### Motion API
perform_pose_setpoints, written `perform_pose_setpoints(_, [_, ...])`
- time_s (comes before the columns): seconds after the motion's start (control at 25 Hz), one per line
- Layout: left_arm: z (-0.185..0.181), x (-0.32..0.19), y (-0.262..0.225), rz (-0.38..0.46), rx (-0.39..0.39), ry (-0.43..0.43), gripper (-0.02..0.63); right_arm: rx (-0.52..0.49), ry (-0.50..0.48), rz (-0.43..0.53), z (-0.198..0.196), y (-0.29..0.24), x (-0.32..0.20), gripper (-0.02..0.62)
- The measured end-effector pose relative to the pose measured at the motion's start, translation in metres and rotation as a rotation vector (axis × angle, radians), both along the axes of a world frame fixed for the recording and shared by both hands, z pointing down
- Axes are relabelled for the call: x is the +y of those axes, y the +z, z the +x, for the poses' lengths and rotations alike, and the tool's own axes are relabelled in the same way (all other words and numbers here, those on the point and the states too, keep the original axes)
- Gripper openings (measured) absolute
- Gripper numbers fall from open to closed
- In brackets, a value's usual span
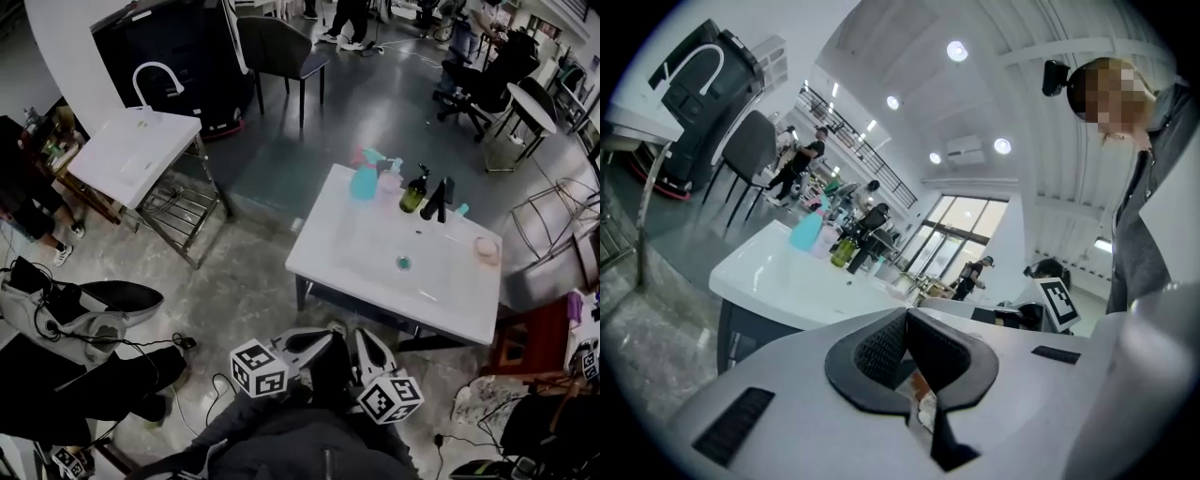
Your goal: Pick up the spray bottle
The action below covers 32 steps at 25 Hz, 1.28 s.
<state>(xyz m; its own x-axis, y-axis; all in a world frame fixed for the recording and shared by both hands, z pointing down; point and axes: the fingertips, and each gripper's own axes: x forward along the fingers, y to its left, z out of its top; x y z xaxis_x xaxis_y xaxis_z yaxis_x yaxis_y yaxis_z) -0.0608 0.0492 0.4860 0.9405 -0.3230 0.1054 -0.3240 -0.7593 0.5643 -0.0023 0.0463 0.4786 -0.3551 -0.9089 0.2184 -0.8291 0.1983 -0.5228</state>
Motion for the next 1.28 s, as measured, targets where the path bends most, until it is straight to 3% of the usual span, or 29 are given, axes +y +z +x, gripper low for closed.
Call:
perform_pose_setpoints(0.72, [0.055,-0.131,-0.004,0.0,0.013,-0.039,0.008,-0.004,-0.022,0.013,0.063,-0.007,-0.116,0.011])
perform_pose_setpoints(1.28, [0.086,-0.192,0.001,-0.011,0.009,-0.09,0.008,-0.063,-0.066,0.013,0.096,0.0,-0.186,0.011])
